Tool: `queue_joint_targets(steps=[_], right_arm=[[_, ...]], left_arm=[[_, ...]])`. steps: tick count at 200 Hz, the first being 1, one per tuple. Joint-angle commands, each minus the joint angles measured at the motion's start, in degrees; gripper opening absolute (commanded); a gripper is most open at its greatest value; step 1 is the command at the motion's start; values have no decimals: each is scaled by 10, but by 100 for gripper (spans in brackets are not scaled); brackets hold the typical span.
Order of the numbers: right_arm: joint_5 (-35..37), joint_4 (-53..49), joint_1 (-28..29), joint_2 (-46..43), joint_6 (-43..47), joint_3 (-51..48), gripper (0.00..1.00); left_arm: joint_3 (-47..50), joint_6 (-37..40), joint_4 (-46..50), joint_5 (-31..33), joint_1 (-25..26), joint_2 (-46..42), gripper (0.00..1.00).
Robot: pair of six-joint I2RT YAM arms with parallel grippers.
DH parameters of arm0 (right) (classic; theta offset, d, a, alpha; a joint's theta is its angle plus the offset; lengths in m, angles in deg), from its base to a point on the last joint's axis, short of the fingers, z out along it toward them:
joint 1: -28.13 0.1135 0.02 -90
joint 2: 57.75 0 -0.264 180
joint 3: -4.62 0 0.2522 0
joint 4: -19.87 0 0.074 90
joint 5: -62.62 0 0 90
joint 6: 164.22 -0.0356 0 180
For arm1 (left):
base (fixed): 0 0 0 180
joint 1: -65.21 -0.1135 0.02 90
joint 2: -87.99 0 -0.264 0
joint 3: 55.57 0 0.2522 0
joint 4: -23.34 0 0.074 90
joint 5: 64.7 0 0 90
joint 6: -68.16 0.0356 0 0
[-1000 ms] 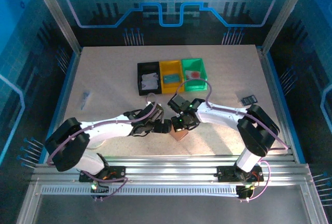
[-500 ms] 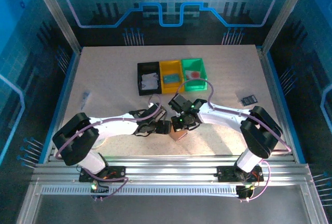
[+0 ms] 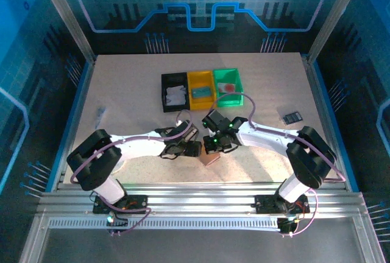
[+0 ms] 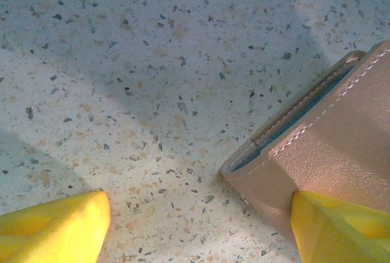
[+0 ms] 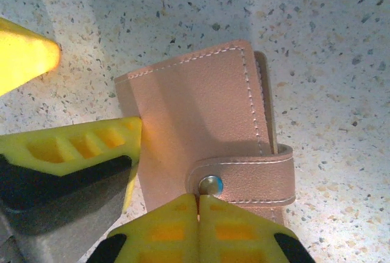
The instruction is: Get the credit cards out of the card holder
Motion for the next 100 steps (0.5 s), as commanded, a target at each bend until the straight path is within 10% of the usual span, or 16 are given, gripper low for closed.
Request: queue_joint_targets(steps=[1,100], right_arm=[[-14,3,-12,-23,-10,-11,0],[-40,22,-42,-54,-14,-46,0]], left_arm=[[-1,-8,-1,0,5,36,79],[-11,-7,-3,-8,4,78,79]])
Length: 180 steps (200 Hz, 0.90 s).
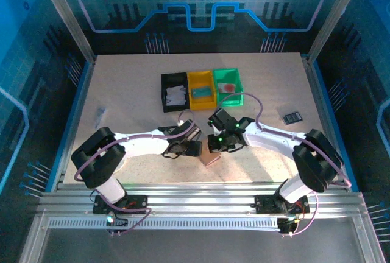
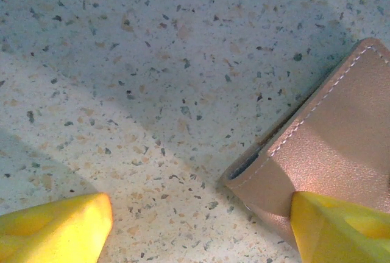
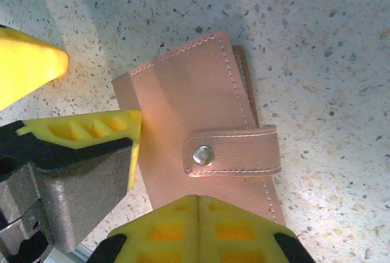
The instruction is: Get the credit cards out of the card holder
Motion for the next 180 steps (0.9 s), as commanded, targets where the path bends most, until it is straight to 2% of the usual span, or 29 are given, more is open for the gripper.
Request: queue_joint_targets(steps=[1,21,34,40,55,68,90,136,180], right_arm=[[-8,4,-11,-17,-4,-10,0],[54,-26,15,-16,7,10,0],[75,-34,22,-16,-14,17,32],[73,-28,22,-15,-25,15,37],[69,-24,21,-7,-50,17,38],[73,-27,22,3,-71,22,44],[76,-21,22,18,-99,24,43],[129,-34,57,50,-93,68,48],[131,-30,69,76,-108,73,48]], left_arm=[[14,-7,-32,-18,1,53,79],[13,-5,-33,-19,1,53,79],[15,-6,-36,-20,1,52,79],[17,-6,-39,-20,1,52,79],[21,-7,-46,-23,1,48,79],[26,-9,-52,-24,1,41,78],[35,-11,-66,-29,2,33,79],[41,-12,-83,-39,1,33,78],[48,-15,-89,-42,-1,28,78]])
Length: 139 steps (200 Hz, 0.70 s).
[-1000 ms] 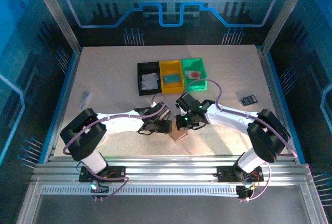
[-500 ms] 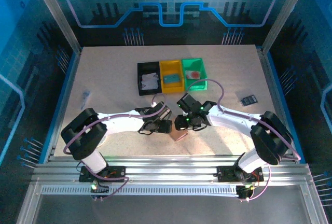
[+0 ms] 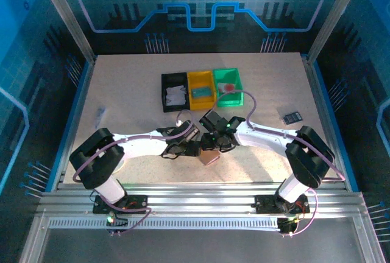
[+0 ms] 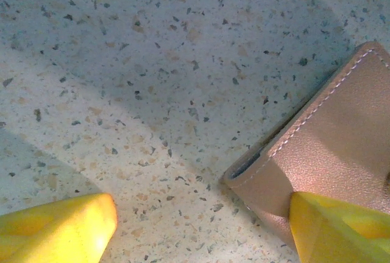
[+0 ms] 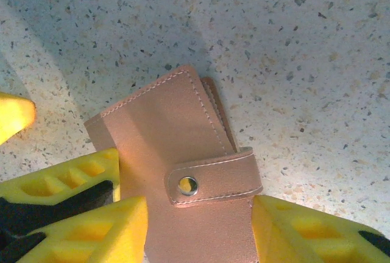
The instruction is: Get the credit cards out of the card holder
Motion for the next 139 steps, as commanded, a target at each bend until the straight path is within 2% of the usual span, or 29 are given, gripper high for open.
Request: queue_joint_targets(steps=[1,39,78,104,118,139], right_arm=[[8,3,17,30,-20,17,48],[1,23,22,27,-35,6,48],[-9,43,20,-2,-53,-8,44],[-3,7,20,17,-65,18,43],[-3,-9,21,31,-83,26,34],[-7,-41,27,51,-110,49,39]], left_arm=[[29,-3,-64,-41,0,39,78],[60,-23,-102,-69,-13,12,77],[125,-55,-177,-90,-34,-85,75],[128,-57,-168,-89,-39,-135,75],[128,-59,-156,-84,-39,-156,75],[138,-65,-134,-67,-39,-197,74]])
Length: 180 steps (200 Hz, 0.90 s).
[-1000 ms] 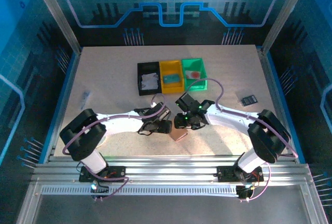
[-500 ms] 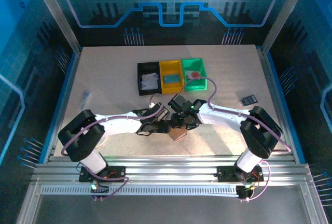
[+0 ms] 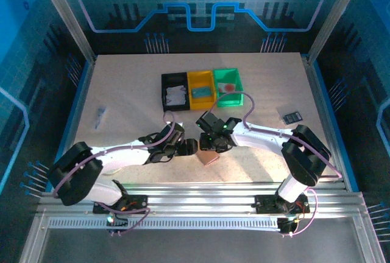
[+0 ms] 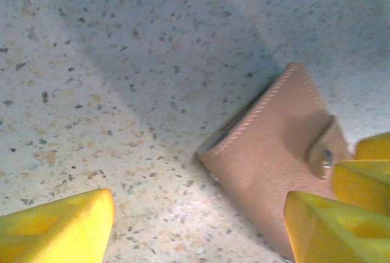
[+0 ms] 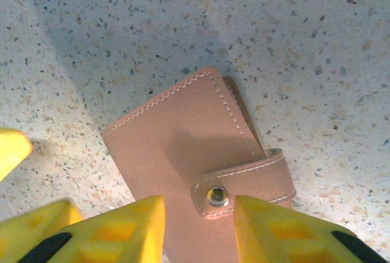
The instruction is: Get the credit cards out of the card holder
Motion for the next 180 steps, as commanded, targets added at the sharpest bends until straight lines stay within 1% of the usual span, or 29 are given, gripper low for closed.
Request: queue_joint_targets(steps=[1,24,57,87,125,180], right_arm=[[-3,-50,15,26,-45,31,39],[13,-68,24,39,-72,46,45],[32,-104,24,48,-121,61,43],[66,-129,32,41,-155,69,43],[58,-155,31,76,-164,96,42],[55,-137,30,83,-186,93,42]], left_arm=[[12,-16,7,3,-3,-50,74],[14,-15,38,18,-4,-89,74],[2,-10,86,24,-5,-117,74],[4,-9,107,34,-4,-140,74],[6,-7,119,37,-5,-146,74],[7,-5,126,39,-5,-154,74]])
